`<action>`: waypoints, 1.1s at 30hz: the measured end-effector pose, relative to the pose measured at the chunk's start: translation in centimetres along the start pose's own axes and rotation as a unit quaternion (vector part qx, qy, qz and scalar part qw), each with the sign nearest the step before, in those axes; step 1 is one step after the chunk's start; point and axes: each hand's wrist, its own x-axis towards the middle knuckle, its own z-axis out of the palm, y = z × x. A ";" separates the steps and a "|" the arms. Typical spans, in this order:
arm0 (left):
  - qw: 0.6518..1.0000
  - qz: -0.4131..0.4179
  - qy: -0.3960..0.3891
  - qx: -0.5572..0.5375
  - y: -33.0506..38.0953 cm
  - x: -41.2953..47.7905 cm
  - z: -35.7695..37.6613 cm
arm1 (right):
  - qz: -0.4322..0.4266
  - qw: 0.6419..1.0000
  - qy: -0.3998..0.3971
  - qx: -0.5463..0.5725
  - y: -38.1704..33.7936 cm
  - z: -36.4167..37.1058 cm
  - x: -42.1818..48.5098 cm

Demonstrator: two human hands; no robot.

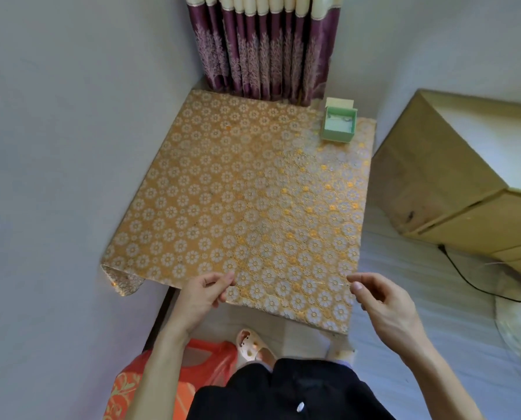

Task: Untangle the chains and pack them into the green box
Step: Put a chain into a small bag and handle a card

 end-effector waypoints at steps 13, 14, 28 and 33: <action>0.980 -0.076 0.074 -0.168 2.0 -4.3 27.7 | 0.073 0.995 0.052 0.053 13.3 -19.2 -0.8; 0.981 -0.083 0.065 -0.165 2.2 -4.8 29.8 | 0.088 0.992 0.059 0.075 14.0 -20.7 -0.9; 0.982 -0.169 -0.026 -0.075 6.1 -2.1 43.1 | 0.129 0.987 0.028 0.086 16.4 -28.6 6.1; 0.982 -0.163 -0.025 -0.093 9.4 5.1 44.7 | 0.141 0.989 0.015 0.040 14.3 -30.8 12.6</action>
